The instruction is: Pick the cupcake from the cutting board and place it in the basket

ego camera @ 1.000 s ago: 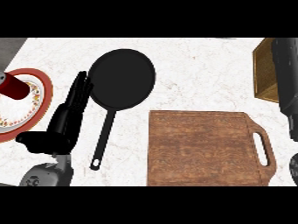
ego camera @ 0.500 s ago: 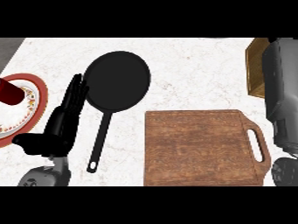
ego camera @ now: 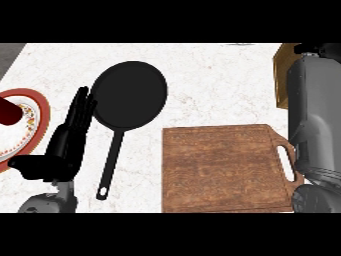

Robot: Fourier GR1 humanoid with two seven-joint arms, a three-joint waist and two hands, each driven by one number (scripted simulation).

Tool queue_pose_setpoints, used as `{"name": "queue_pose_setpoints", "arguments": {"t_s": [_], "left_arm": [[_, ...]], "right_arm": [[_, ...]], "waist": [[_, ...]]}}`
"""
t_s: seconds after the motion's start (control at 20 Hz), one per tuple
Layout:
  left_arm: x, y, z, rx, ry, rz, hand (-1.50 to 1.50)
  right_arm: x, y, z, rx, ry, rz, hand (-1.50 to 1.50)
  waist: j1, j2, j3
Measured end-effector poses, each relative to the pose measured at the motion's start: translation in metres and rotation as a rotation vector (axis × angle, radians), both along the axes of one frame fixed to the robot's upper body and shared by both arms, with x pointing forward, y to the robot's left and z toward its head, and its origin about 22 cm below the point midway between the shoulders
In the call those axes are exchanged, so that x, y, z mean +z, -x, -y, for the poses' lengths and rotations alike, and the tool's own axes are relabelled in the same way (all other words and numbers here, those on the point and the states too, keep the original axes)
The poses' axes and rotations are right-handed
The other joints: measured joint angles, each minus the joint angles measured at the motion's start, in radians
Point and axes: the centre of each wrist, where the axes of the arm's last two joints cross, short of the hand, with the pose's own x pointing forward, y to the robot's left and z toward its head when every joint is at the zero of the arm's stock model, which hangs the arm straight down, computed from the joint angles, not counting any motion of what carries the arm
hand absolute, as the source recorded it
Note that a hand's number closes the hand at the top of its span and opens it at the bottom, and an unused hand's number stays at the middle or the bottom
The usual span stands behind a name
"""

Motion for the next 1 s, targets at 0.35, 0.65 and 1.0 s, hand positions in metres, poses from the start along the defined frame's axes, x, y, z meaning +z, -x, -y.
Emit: {"name": "queue_pose_setpoints", "arguments": {"t_s": [0.35, 0.65, 1.0], "left_arm": [[-0.002, 0.002, -0.005, 0.01, 0.007, -0.006, 0.0], [0.0, 0.004, -0.005, 0.01, 0.004, -0.005, 0.0], [-0.001, 0.002, -0.005, 0.016, 0.003, -0.005, 0.0]], "right_arm": [[-0.02, 0.006, -0.001, -0.022, -0.013, 0.019, 1.5], [-0.037, 0.013, 0.006, -0.049, -0.029, 0.05, 1.5], [-0.048, 0.016, 0.011, -0.073, -0.045, 0.091, -1.5]], "waist": [[-0.013, -0.007, 0.0], [-0.013, -0.009, 0.0], [-0.011, -0.014, -0.01]]}}
